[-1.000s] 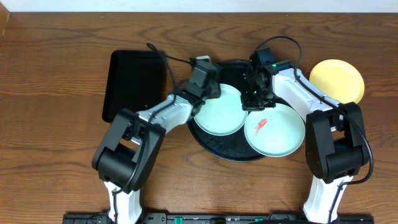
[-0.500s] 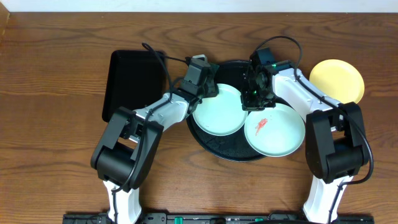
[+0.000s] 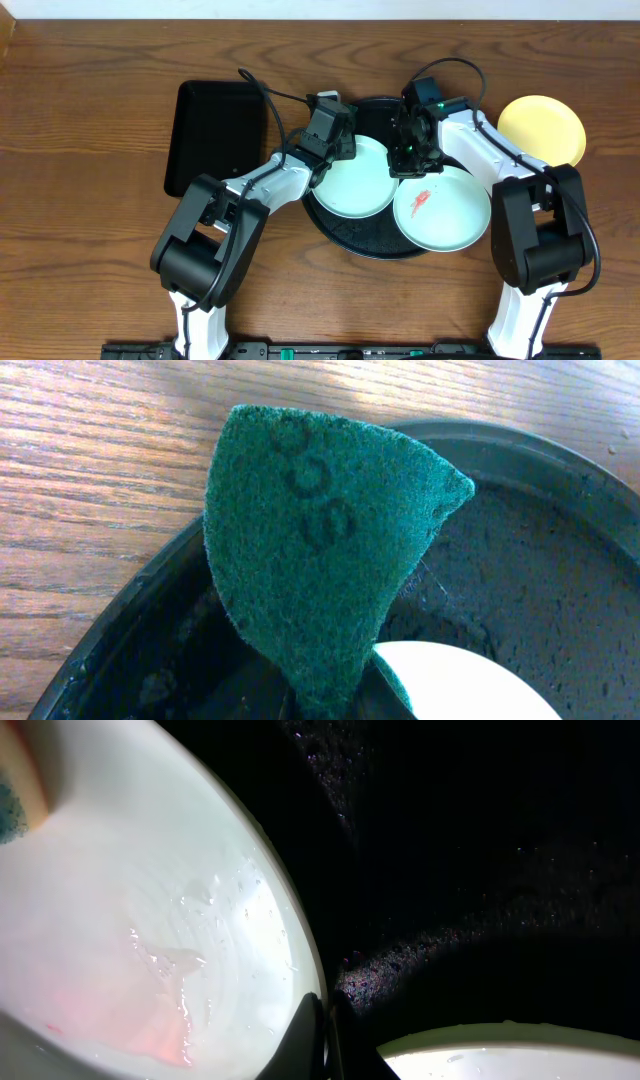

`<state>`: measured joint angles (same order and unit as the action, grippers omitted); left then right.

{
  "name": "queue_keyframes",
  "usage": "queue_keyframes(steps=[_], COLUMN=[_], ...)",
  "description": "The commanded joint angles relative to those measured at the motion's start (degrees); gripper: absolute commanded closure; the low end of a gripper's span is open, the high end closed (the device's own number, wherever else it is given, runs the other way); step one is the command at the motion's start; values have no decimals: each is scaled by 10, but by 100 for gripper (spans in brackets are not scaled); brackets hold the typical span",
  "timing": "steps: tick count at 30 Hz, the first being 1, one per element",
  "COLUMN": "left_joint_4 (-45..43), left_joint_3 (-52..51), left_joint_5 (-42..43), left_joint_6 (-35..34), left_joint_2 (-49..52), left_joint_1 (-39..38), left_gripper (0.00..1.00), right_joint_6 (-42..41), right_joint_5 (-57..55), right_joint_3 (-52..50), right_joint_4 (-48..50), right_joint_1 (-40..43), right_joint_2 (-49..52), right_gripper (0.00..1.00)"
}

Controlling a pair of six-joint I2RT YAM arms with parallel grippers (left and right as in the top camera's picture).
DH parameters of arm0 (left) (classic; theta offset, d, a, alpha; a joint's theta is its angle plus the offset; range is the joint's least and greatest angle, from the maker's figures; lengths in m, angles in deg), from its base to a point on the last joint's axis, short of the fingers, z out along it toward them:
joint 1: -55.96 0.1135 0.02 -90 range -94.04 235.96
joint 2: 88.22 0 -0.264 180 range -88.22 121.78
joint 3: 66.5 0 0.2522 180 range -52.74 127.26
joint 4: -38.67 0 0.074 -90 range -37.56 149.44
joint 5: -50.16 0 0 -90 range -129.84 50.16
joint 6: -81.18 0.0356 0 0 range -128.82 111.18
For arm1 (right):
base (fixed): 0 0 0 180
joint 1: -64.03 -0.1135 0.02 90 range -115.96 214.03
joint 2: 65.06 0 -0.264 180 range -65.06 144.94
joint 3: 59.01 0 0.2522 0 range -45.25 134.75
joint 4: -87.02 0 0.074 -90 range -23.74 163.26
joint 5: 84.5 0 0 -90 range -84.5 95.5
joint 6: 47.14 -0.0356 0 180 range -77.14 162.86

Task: Clean dirty plates on tray and stack at the side
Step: 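Hold the green plate with the right gripper and scrub it with the sponge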

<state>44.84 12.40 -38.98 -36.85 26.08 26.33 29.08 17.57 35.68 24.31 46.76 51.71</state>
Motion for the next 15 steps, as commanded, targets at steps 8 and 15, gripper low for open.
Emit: queue_keyframes(steps=[8, 15], left_joint_4=[58, 62], left_joint_3=[-12, -12], left_joint_5=[-156, -250], left_joint_6=[81, 103], left_joint_2=[31, -11], left_joint_1=[-5, -6], left_gripper=[92, 92], right_joint_6=[10, 10], right_joint_5=[-28, -28], right_joint_3=[-2, -2], right_joint_4=[-1, -1], right_joint_1=[3, 3], right_joint_2=[5, 5], right_gripper=[99, 99])
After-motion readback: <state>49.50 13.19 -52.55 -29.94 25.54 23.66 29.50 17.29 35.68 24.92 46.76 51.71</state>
